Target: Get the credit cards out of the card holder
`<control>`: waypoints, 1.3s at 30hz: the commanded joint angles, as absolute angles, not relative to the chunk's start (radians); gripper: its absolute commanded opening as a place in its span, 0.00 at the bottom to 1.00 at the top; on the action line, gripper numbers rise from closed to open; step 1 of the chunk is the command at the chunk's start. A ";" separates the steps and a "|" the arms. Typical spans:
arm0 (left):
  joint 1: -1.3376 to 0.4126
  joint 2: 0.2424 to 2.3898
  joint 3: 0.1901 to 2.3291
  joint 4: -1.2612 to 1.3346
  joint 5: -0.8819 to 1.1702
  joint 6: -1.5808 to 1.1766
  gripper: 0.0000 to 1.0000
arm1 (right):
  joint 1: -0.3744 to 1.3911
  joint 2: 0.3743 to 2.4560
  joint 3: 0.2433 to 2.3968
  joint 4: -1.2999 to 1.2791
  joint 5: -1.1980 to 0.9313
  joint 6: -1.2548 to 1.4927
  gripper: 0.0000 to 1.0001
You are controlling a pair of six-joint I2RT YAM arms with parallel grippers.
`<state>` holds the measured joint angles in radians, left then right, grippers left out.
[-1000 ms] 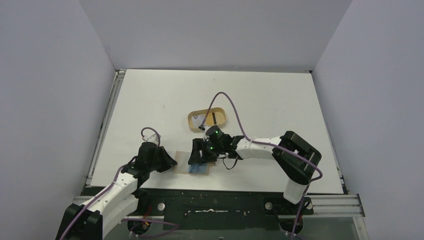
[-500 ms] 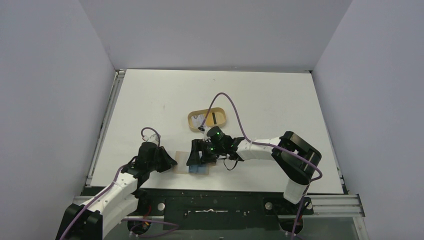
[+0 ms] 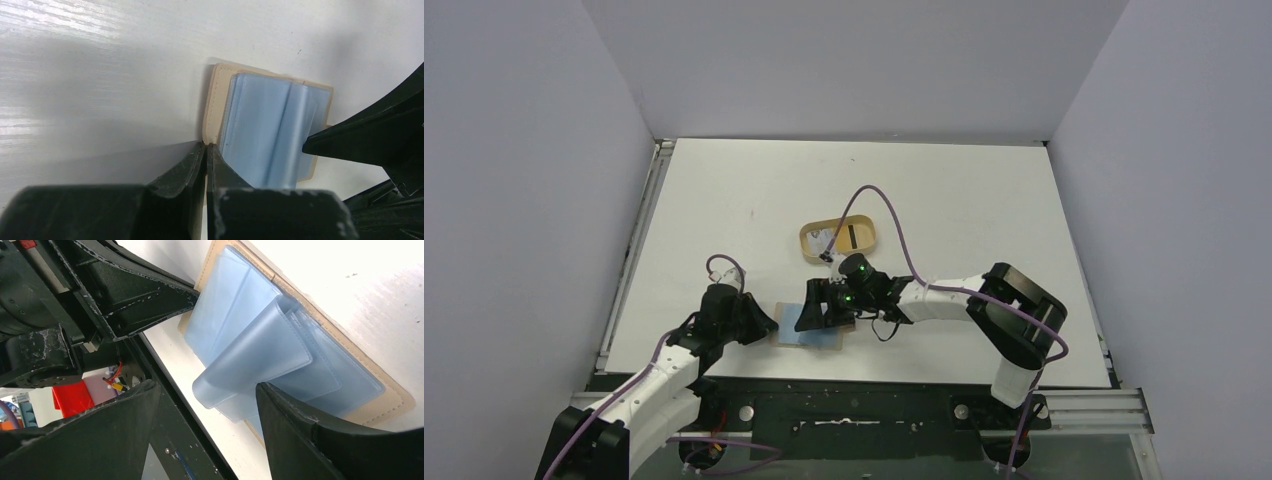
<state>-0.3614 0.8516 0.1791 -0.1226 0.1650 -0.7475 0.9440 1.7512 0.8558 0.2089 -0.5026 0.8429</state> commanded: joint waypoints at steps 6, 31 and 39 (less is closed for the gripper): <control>-0.367 0.855 0.179 -0.129 0.174 -0.741 0.00 | 0.950 1.695 0.868 0.146 -0.466 0.798 0.72; -0.403 0.684 0.327 -0.314 0.208 -0.781 0.00 | 1.077 1.752 1.281 -0.337 -0.137 0.611 0.70; -0.411 0.688 0.313 -0.308 0.206 -0.787 0.00 | 1.097 1.859 1.338 -0.303 -0.142 0.614 0.65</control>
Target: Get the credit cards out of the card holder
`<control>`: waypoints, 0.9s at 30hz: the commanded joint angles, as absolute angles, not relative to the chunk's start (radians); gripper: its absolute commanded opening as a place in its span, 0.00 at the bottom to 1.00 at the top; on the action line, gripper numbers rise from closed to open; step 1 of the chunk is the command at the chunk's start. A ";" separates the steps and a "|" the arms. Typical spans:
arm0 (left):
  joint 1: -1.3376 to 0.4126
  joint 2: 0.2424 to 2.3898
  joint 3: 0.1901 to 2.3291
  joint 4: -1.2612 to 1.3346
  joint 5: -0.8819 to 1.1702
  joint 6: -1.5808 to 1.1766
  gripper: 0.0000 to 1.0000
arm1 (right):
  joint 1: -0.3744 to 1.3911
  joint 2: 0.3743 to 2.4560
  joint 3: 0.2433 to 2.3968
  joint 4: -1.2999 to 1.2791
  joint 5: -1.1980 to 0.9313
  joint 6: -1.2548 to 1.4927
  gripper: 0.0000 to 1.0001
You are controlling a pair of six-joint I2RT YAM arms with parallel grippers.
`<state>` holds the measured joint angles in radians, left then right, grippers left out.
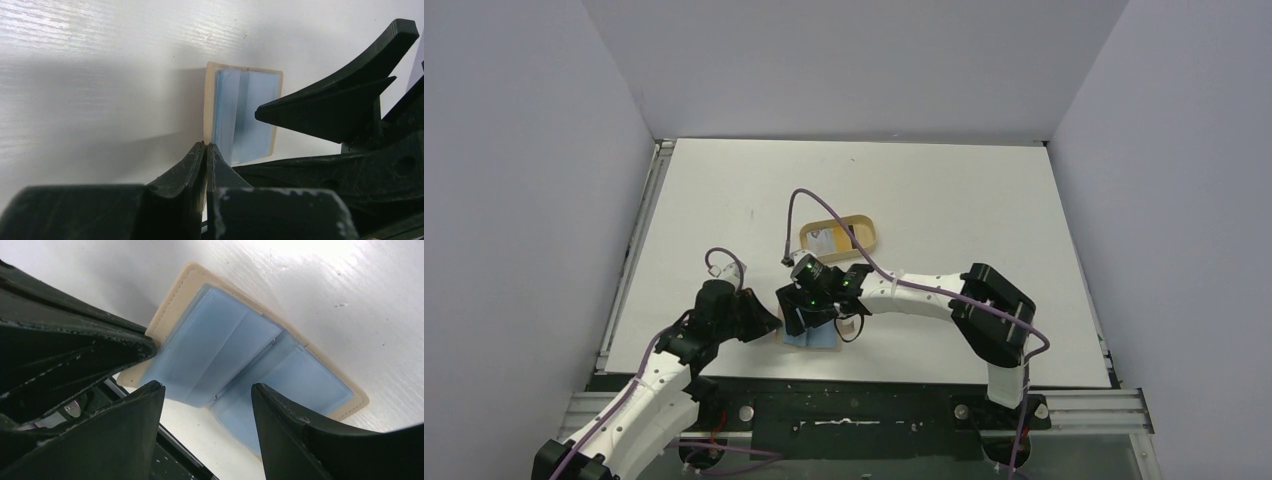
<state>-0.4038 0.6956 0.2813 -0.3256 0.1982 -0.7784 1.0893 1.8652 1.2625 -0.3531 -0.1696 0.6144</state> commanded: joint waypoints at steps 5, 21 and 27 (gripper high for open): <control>-0.413 0.689 0.309 -0.306 0.202 -0.787 0.00 | 1.100 1.878 1.349 -0.297 -0.153 0.607 0.64; -0.415 0.698 0.304 -0.302 0.199 -0.787 0.00 | 1.140 1.908 1.330 -0.272 -0.159 0.569 0.65; -0.414 0.701 0.302 -0.306 0.192 -0.785 0.00 | 1.176 1.916 1.323 -0.272 -0.151 0.538 0.65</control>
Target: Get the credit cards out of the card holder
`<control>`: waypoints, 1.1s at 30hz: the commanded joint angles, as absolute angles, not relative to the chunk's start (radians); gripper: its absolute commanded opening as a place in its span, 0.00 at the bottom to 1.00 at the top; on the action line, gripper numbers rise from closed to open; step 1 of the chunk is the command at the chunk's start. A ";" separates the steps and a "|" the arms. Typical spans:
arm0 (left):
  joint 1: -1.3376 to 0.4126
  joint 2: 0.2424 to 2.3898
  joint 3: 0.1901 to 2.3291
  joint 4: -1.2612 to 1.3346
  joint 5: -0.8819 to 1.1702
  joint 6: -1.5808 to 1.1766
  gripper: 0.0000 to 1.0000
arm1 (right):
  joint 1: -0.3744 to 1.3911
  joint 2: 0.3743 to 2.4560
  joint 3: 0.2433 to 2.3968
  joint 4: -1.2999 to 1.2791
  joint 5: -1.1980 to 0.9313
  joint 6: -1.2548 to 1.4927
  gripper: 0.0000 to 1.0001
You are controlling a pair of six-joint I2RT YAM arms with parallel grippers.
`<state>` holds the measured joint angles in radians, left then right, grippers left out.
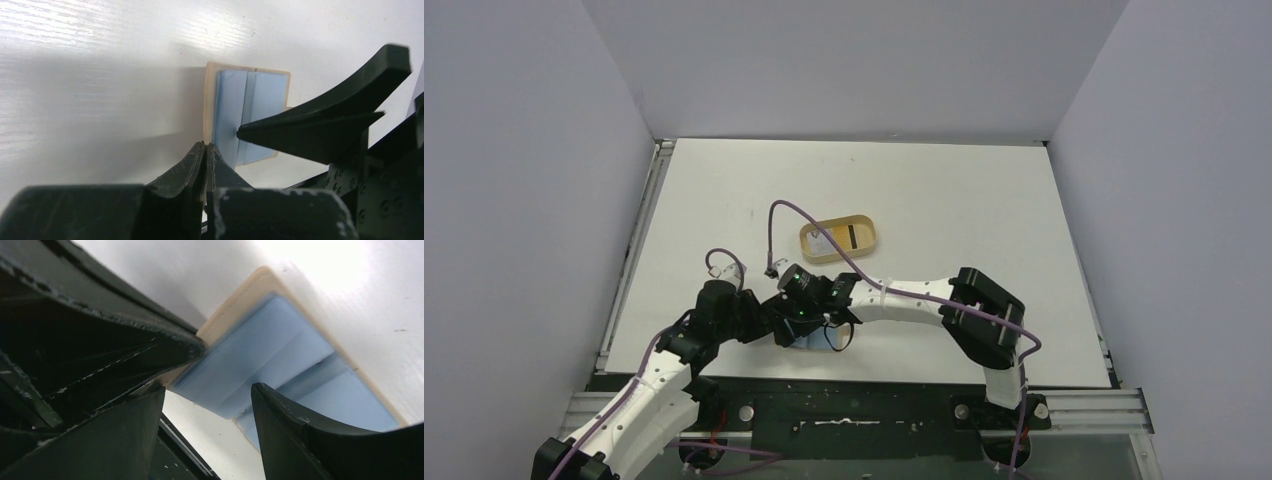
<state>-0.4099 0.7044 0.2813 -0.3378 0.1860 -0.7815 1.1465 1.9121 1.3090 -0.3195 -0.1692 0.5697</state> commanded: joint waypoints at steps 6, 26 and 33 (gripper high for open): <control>-0.414 0.696 0.306 -0.317 0.191 -0.785 0.00 | 1.178 1.920 1.296 -0.257 -0.115 0.553 0.65; -0.415 0.683 0.316 -0.349 0.186 -0.776 0.00 | 1.117 1.838 1.157 -0.217 -0.022 0.615 0.67; -0.414 0.683 0.314 -0.351 0.187 -0.775 0.00 | 1.095 1.787 1.084 -0.217 -0.034 0.618 0.68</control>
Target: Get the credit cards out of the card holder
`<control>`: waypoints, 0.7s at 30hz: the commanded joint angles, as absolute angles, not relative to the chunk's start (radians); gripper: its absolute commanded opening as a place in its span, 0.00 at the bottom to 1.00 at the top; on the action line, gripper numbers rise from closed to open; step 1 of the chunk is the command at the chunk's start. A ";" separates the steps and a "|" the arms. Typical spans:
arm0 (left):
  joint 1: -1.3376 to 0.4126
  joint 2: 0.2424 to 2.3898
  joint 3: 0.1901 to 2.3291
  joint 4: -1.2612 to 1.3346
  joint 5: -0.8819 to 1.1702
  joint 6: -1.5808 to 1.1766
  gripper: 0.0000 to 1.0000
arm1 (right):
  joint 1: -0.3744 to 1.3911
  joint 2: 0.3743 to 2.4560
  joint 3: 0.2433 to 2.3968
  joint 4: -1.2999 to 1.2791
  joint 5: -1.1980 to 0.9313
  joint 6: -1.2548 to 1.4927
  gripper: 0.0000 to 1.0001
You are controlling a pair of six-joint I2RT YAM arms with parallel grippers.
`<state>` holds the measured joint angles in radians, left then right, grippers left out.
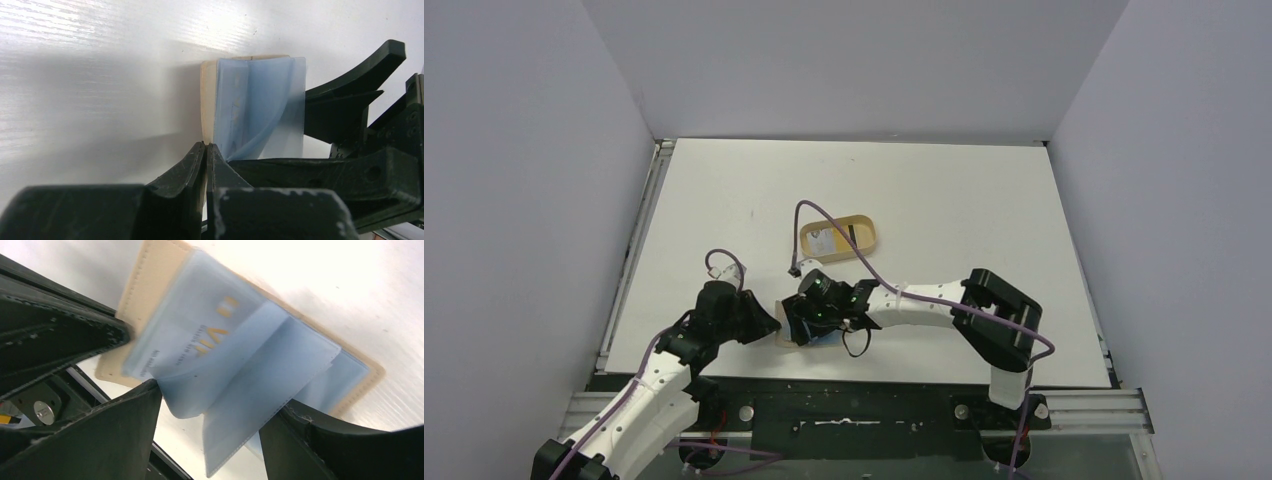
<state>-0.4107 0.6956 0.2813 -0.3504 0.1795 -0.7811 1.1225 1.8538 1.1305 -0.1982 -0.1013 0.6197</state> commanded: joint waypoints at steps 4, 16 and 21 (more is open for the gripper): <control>-0.414 0.681 0.308 -0.352 0.188 -0.775 0.00 | 1.078 1.754 1.038 -0.203 -0.046 0.622 0.69; -0.413 0.679 0.298 -0.352 0.192 -0.776 0.00 | 1.062 1.703 1.008 -0.262 -0.004 0.628 0.72; -0.413 0.671 0.292 -0.352 0.190 -0.776 0.00 | 1.022 1.600 0.981 -0.363 0.122 0.643 0.75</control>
<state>-0.4118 0.6861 0.2813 -0.3645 0.1894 -0.7815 1.0603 1.7149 0.9958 -0.2607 -0.0181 0.6365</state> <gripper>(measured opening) 0.007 0.740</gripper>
